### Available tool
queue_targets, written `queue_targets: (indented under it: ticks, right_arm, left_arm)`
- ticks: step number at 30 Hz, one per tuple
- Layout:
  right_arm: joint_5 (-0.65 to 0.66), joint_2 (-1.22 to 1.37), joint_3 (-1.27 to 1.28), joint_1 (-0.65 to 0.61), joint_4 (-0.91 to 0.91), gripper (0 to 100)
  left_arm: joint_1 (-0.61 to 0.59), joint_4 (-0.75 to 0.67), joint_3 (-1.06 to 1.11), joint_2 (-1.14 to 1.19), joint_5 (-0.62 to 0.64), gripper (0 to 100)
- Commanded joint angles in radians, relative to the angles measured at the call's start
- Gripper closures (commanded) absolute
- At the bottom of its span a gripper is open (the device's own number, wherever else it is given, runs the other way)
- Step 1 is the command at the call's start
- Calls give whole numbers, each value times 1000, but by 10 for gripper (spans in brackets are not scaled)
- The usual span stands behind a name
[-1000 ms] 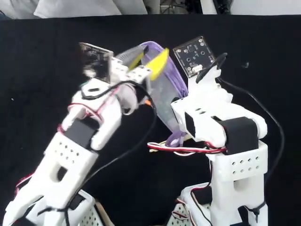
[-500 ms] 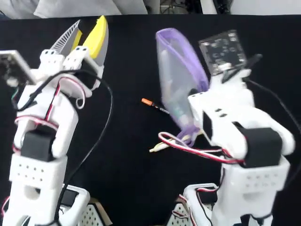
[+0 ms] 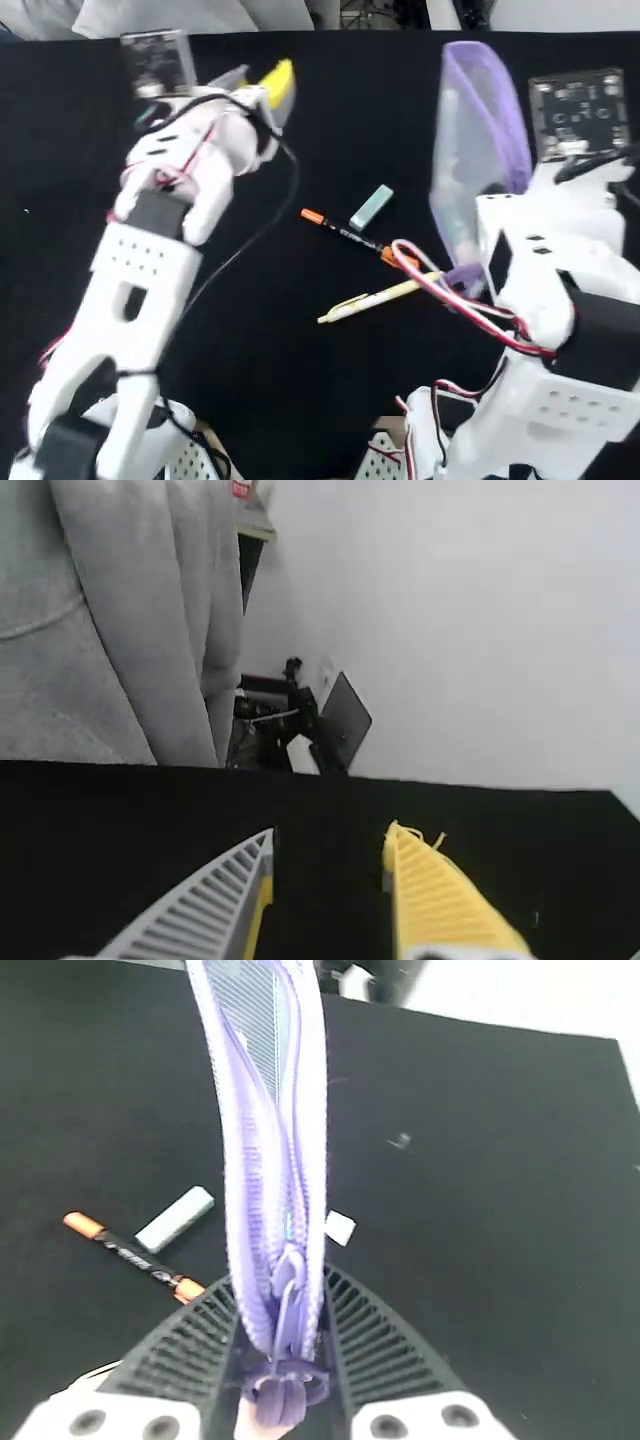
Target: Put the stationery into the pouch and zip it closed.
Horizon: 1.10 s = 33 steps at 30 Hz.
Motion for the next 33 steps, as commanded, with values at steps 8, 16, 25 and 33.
queue_targets:
  ticks: [8,16,25,33]
  right_arm:
    - [2,18,-38,52,-32,987]
    - [6,134,-41,52,-31,987]
    - [8,156,-35,52,-35,987]
    - [9,156,-33,52,-35,987]
  left_arm:
    - [79,0,-153,374,-539,820]
    - [96,6,-317,736,-680,820]
    - [193,32,-446,1013,-902,820]
    - [185,539,-826,1129,-1016,820]
